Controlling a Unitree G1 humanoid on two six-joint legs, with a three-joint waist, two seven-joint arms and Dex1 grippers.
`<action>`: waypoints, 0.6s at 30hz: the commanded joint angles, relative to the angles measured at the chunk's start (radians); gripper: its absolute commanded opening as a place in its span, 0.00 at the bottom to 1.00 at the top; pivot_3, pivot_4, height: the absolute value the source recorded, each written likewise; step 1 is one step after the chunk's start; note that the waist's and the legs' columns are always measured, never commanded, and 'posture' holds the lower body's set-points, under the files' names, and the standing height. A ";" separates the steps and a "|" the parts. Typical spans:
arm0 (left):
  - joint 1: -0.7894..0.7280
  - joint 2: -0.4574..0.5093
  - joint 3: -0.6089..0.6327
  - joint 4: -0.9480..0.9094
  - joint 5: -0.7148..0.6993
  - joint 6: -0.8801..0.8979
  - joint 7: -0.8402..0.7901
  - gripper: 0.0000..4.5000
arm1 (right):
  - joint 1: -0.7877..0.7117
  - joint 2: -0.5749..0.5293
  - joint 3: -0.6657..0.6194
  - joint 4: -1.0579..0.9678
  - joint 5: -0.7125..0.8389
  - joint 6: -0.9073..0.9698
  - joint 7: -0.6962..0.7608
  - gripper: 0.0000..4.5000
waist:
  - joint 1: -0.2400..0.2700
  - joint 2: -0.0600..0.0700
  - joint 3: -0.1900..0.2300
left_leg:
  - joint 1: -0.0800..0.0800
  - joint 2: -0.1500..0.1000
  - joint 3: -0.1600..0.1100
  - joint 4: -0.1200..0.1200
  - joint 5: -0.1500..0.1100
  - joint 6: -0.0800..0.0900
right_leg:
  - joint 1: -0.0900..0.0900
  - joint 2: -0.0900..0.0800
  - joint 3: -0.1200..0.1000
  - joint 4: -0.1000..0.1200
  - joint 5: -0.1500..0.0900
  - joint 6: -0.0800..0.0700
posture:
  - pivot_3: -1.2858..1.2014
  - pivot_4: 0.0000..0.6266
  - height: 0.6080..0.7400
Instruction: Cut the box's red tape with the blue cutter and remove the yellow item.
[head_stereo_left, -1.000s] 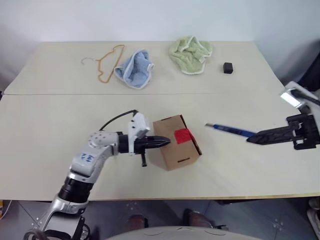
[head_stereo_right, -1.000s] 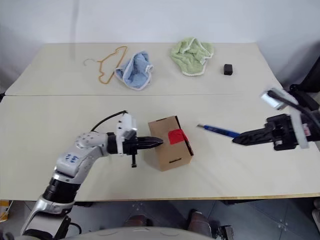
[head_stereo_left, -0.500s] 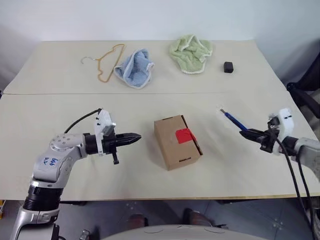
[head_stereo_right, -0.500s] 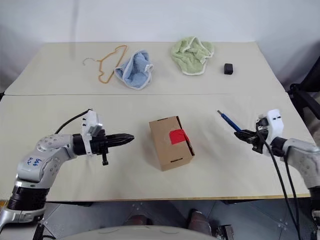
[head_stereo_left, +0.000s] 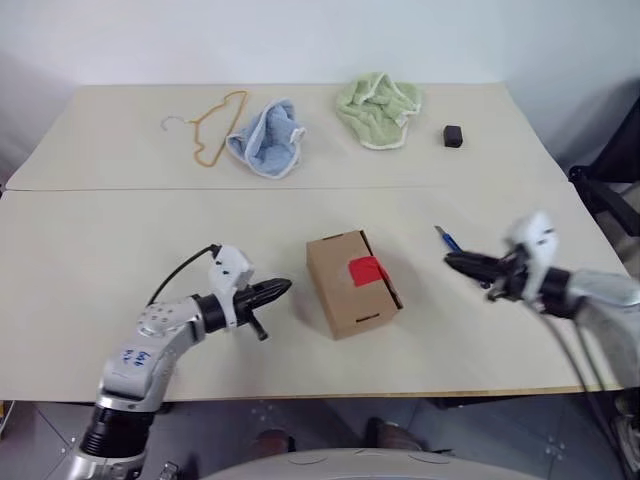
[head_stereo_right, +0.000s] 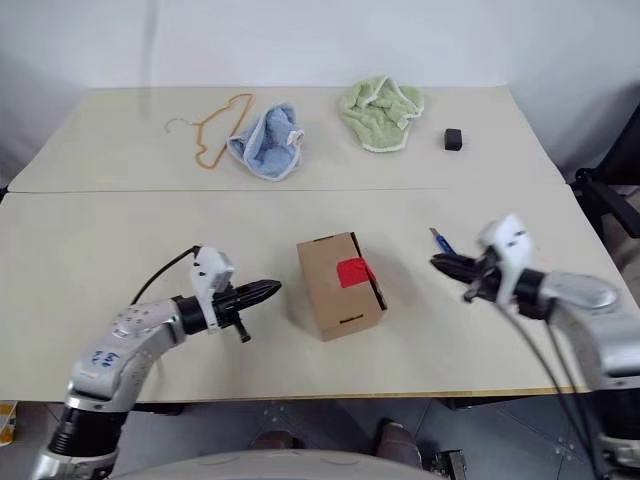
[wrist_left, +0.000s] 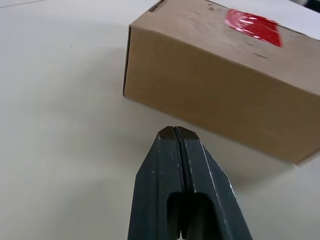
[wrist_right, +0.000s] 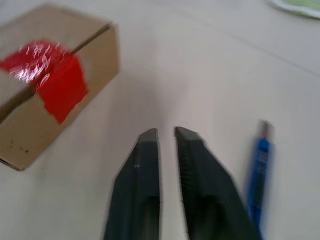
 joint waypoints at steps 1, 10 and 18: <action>-0.017 -0.035 -0.021 -0.007 0.033 -0.009 0.056 0.00 | -0.006 0.059 0.038 -0.003 -0.134 -0.123 -0.069 0.00 | 0.001 0.000 0.000 | 0.000 0.000 0.000 0.000 0.000 0.000 | 0.000 0.000 0.000 0.000 0.000 0.000 | 0.52 0.24 1.00; -0.005 -0.077 -0.073 -0.044 0.039 0.027 0.071 0.00 | 0.005 0.225 0.177 -0.124 -0.195 0.054 -0.122 0.00 | -0.003 0.000 0.000 | 0.000 0.000 0.000 0.000 0.000 0.000 | -0.001 0.000 0.000 0.000 0.000 0.000 | 0.52 0.24 1.00; 0.024 -0.024 -0.042 -0.068 0.021 0.052 0.042 0.00 | 0.046 0.264 0.257 -0.244 -0.204 0.223 -0.131 0.00 | -0.003 0.001 0.000 | 0.000 0.000 0.000 0.000 0.000 0.000 | -0.001 0.000 0.000 0.000 0.000 0.000 | 0.52 0.24 1.00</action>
